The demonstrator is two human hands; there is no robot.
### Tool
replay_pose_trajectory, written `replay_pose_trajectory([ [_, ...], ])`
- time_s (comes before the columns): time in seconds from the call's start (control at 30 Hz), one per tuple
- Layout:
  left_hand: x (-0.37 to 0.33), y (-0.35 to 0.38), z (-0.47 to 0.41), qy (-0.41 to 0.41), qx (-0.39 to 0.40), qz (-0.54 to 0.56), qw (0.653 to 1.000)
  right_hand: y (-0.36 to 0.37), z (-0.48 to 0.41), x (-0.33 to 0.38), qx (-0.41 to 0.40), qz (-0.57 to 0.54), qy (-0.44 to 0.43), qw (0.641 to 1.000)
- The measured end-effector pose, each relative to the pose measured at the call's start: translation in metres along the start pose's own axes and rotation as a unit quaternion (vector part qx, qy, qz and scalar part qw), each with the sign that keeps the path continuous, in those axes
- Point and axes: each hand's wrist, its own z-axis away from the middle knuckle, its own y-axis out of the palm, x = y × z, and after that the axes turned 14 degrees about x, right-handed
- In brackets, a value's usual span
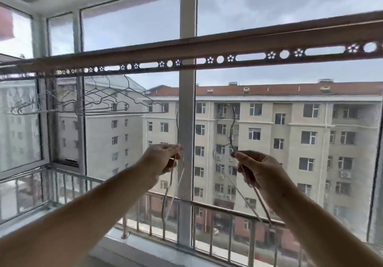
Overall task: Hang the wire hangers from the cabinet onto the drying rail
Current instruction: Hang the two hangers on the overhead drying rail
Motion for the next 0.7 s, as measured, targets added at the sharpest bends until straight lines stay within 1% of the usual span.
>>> replay_pose_trajectory([
  [0.13, -0.026, -0.050, -0.024, 0.022, -0.012, -0.005, 1.000, 0.035, -0.053, 0.015, 0.007, 0.014, -0.028, 0.999],
  [0.43, -0.073, -0.155, -0.115, 0.056, -0.022, -0.005, 0.998, 0.102, -0.167, 0.036, -0.022, 0.054, -0.075, 0.995],
  [0.57, -0.085, -0.186, -0.157, 0.061, -0.003, 0.003, 0.998, 0.124, -0.207, 0.035, -0.034, 0.070, -0.087, 0.993],
  [0.7, -0.094, -0.198, -0.188, 0.069, 0.018, 0.016, 0.997, 0.135, -0.244, 0.032, -0.047, 0.071, -0.089, 0.992],
])
